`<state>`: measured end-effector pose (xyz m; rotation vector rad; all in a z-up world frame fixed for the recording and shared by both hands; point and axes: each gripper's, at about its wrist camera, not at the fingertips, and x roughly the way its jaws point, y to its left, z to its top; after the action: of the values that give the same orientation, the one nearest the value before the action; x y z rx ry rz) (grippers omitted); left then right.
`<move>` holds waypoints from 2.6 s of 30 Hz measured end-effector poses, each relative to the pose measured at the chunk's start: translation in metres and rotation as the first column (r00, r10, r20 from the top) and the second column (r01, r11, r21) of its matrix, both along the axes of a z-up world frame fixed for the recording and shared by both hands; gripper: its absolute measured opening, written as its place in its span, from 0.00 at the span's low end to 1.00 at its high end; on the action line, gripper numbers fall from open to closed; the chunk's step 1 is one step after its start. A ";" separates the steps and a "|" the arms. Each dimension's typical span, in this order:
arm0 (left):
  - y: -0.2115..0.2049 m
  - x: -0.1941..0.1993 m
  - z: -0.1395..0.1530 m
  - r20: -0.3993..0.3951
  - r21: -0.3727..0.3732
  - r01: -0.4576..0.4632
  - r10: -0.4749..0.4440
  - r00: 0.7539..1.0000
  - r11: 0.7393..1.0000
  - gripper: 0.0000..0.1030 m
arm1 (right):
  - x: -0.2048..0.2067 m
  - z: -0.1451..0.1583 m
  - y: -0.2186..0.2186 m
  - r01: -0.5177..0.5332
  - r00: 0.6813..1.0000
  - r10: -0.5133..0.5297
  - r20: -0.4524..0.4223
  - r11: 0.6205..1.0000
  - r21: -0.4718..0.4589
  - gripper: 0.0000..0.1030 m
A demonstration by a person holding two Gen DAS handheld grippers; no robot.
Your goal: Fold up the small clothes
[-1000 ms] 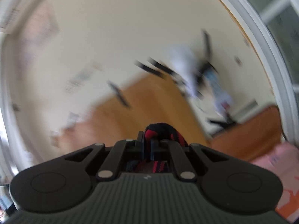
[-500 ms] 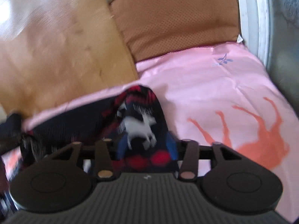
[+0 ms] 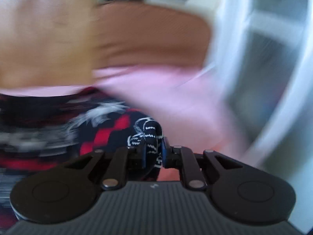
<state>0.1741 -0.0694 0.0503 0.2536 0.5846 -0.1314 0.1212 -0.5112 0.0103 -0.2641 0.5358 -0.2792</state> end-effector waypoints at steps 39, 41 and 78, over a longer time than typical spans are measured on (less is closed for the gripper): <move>0.294 -0.178 0.030 -0.130 -0.337 -0.395 0.373 0.918 0.855 0.42 | -0.036 0.053 0.277 -0.736 0.532 0.846 0.022 0.450 0.507 0.34; 0.306 -0.198 0.036 -0.108 -0.368 -0.395 0.384 0.917 0.841 0.43 | -0.072 0.050 0.319 -0.826 0.379 0.925 -0.014 0.345 0.445 0.48; 0.209 -0.057 0.040 -0.074 -0.484 -0.137 0.115 0.991 0.864 0.52 | 0.082 0.196 0.159 -0.643 0.755 0.473 0.454 0.399 0.653 0.11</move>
<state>0.1175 0.1395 0.0901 -0.2825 0.5895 -0.1538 0.2034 -0.3526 0.2061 0.4679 0.2911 0.6289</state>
